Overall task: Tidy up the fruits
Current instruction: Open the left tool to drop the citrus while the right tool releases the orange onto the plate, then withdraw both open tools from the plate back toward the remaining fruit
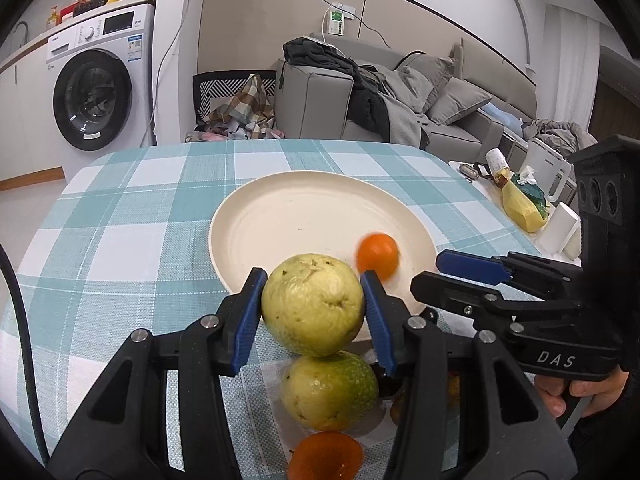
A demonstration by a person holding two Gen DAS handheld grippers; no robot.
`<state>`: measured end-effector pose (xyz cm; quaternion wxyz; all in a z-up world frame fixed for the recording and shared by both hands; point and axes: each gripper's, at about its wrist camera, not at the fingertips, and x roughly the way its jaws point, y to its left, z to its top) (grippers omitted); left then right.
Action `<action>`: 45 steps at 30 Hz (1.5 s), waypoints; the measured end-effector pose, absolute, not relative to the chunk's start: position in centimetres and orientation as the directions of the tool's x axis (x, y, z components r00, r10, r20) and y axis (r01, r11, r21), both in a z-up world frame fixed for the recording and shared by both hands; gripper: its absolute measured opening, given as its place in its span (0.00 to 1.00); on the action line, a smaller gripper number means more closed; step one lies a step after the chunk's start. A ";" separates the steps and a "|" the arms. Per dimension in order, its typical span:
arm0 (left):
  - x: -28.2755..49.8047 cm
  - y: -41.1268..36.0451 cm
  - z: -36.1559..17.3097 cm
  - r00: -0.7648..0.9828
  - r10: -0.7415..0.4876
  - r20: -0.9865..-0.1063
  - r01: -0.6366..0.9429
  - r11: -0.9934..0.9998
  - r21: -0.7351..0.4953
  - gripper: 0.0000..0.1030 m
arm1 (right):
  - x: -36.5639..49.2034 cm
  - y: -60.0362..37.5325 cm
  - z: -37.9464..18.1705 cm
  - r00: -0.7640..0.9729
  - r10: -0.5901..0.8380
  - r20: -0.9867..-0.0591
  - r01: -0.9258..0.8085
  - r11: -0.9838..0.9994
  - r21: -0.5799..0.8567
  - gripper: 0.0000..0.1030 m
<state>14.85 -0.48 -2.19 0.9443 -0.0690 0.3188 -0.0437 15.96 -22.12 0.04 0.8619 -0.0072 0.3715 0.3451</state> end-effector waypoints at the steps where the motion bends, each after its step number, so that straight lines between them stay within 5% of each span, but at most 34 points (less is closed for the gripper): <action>1: 14.9 -0.5 -2.2 0.792 -0.127 -0.597 0.038 0.987 -0.159 0.44 | 15.9 -22.1 0.1 0.491 0.587 -0.643 -0.601 0.763 0.238 0.47; 4: 14.9 -0.5 -2.2 0.794 -0.126 -0.595 0.037 0.987 -0.160 0.44 | 15.7 -22.1 0.3 0.502 0.585 -0.638 -0.601 0.766 0.229 0.52; 7: 14.8 -0.5 -2.3 0.796 -0.130 -0.591 0.040 0.986 -0.163 0.44 | 15.6 -22.4 0.3 0.516 0.579 -0.631 -0.591 0.774 0.227 0.70; 12: 14.7 -0.8 -2.4 0.792 -0.132 -0.597 0.045 0.986 -0.158 0.47 | 15.6 -23.0 0.3 0.521 0.580 -0.626 -0.578 0.780 0.241 0.78; 20: 13.2 -0.6 -1.5 0.808 -0.109 -0.579 0.030 0.989 -0.144 0.78 | 15.3 -23.2 0.4 0.541 0.568 -0.620 -0.569 0.790 0.227 0.98; 23: 12.2 -0.2 -1.3 0.806 -0.105 -0.583 0.025 0.989 -0.145 0.85 | 15.0 -23.4 0.5 0.550 0.565 -0.615 -0.567 0.793 0.221 1.00; 25: 11.5 -0.1 -1.2 0.804 -0.100 -0.586 0.026 0.991 -0.133 1.00 | 14.8 -23.7 0.4 0.552 0.559 -0.618 -0.564 0.797 0.216 1.00; 45: 5.8 0.3 -0.9 0.810 -0.064 -0.583 0.002 0.994 -0.106 0.99 | 11.1 -24.5 0.4 0.553 0.531 -0.642 -0.569 0.803 0.174 1.00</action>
